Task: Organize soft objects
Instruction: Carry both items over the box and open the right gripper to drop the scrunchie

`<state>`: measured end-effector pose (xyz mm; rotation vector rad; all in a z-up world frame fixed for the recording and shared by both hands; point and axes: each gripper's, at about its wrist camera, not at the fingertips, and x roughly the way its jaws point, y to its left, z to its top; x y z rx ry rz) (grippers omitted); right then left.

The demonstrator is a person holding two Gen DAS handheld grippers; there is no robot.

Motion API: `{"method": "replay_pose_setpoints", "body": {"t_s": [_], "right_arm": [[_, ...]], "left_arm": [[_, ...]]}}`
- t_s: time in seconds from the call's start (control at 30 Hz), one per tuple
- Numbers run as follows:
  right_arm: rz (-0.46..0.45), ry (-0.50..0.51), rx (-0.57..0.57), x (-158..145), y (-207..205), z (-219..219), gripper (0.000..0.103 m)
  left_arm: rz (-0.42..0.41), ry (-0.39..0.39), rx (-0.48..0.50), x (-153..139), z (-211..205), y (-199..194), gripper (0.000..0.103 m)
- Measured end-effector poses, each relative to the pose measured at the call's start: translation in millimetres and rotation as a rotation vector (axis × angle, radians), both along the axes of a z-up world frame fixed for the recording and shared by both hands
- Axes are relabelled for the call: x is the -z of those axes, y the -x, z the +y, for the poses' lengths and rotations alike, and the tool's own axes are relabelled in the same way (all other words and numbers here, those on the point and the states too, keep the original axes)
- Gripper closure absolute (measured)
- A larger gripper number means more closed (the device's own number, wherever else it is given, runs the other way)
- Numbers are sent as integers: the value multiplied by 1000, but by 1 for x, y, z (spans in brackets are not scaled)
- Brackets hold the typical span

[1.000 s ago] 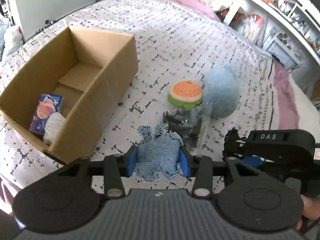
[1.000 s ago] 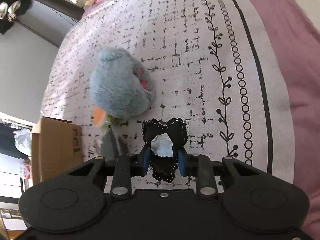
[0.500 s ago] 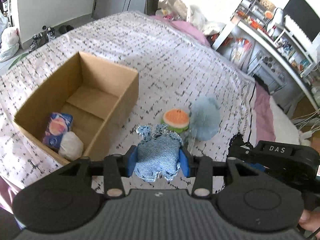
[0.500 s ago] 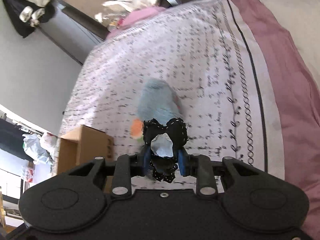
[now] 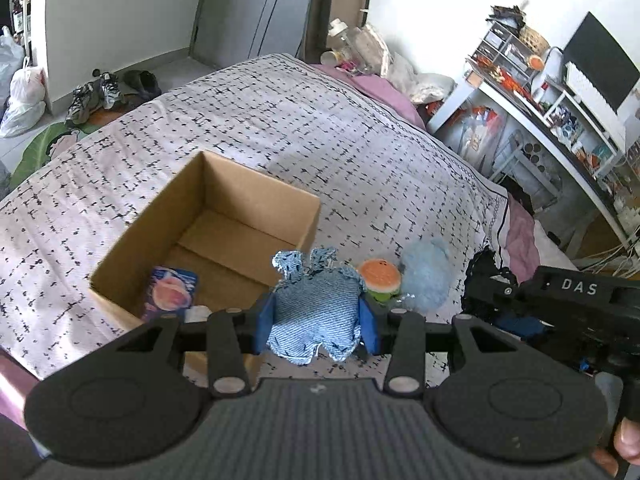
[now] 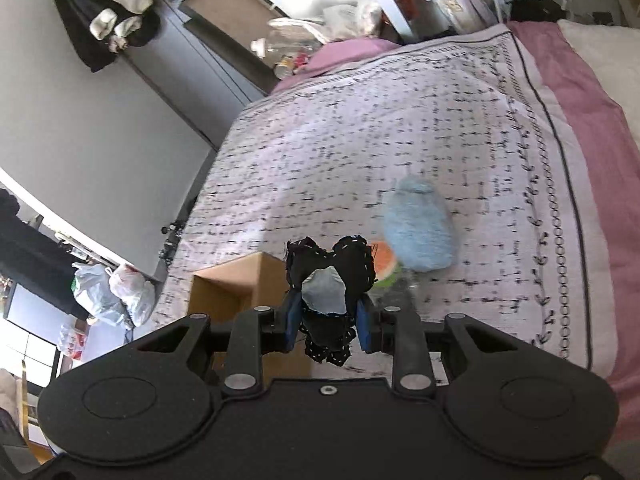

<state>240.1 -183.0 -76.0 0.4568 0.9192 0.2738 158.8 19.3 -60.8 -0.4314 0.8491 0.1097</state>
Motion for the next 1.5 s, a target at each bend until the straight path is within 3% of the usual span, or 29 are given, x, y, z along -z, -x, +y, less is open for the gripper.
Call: {"method": "replay_pose_setpoints", "body": {"t_s": [0.57,1.13,1.4,1.5], "right_arm": [[10,-1,-43,-5,1,79,74],[138,10,-78,26,-15,131,74],[191,65,-120,45,-20,154,72],[206,108,-135,51,-21,163,66]], "left_arm": [[7,55,-41,-2,79,-3,60],[91,98,-34,27,119,-39,60],[114,121,-33,35,127,-48,60],[122,137,-41,37,131,-49,60]]}}
